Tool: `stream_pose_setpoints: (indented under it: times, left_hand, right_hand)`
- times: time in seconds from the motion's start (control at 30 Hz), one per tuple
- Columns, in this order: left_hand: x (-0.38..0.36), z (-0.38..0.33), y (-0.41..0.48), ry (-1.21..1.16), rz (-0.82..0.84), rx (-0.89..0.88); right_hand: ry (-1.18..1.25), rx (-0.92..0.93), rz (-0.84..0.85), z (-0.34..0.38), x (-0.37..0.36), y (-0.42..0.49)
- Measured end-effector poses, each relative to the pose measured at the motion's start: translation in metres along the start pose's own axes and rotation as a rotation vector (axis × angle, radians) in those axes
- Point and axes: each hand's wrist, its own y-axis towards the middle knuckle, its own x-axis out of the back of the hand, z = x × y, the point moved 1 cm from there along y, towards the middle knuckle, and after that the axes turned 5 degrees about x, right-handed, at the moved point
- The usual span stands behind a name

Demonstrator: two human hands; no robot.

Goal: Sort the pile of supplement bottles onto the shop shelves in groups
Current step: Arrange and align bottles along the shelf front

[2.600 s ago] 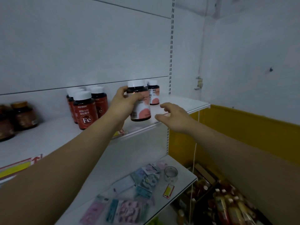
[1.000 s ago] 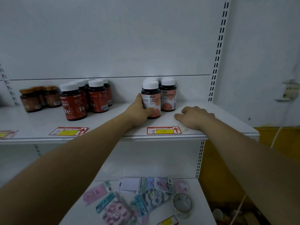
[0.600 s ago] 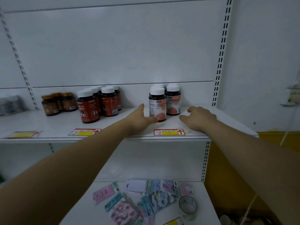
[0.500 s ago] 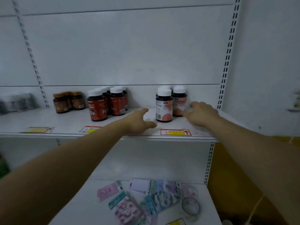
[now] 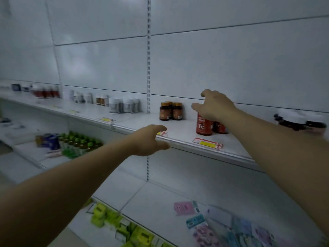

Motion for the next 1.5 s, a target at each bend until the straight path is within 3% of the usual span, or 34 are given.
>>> stream_pose_setpoints:
  times: [0.4, 0.63, 1.0, 1.5]
  left_hand:
    - [0.091, 0.237, -0.056, 0.027, -0.025, 0.271]
    - [0.120, 0.347, -0.069, 0.146, -0.045, 0.358]
    - [0.134, 0.539, -0.003, 0.062, -0.101, 0.552]
    - [0.249, 0.861, 0.083, 0.094, -0.211, 0.777]
  right_hand:
    - [0.096, 0.290, 0.158, 0.282, -0.111, 0.064]
    - [0.178, 0.399, 0.236, 0.410, -0.164, 0.097]
    - [0.301, 0.586, 0.350, 0.584, -0.305, 0.204]
    - [0.349, 0.765, 0.426, 0.870, -0.464, 0.390]
